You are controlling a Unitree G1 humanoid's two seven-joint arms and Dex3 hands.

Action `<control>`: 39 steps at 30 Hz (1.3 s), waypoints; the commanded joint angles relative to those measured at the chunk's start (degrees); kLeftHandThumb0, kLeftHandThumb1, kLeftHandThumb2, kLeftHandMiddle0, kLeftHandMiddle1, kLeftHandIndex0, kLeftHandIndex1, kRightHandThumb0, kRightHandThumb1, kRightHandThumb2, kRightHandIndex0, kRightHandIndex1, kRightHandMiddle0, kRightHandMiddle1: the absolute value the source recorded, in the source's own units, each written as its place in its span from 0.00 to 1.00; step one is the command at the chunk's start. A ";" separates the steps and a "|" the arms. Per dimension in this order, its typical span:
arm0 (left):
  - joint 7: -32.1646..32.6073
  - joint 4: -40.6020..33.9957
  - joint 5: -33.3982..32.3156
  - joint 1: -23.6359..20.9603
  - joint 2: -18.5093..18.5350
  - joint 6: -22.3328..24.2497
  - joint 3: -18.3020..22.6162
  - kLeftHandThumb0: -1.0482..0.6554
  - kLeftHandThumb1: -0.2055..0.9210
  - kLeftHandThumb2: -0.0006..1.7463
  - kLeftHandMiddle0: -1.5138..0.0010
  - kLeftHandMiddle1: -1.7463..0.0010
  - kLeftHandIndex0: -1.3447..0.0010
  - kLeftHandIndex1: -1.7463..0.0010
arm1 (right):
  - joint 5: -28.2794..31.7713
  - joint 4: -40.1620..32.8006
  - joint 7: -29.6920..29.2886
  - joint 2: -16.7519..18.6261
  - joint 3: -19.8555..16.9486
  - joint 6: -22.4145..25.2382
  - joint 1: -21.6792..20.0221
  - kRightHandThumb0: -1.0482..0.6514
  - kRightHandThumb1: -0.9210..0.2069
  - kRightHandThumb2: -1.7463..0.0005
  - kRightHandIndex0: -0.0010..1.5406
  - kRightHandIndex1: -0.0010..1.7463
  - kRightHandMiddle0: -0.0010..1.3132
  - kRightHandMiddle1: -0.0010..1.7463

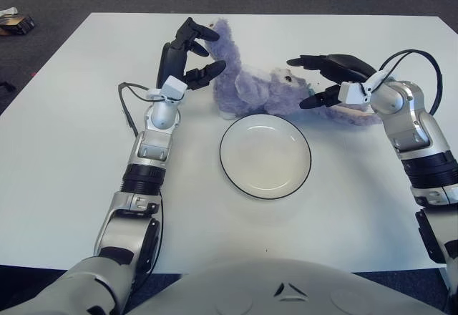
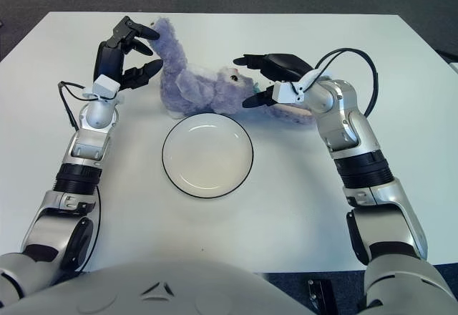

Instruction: Put the doll into the plate.

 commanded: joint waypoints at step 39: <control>0.03 -3.01 0.55 -0.18 -0.58 2.35 -0.70 0.61 1.00 0.15 0.72 0.14 0.66 0.26 | -7.38 0.47 3.92 1.31 7.70 10.18 -0.99 0.22 0.00 0.90 0.12 0.00 0.21 0.01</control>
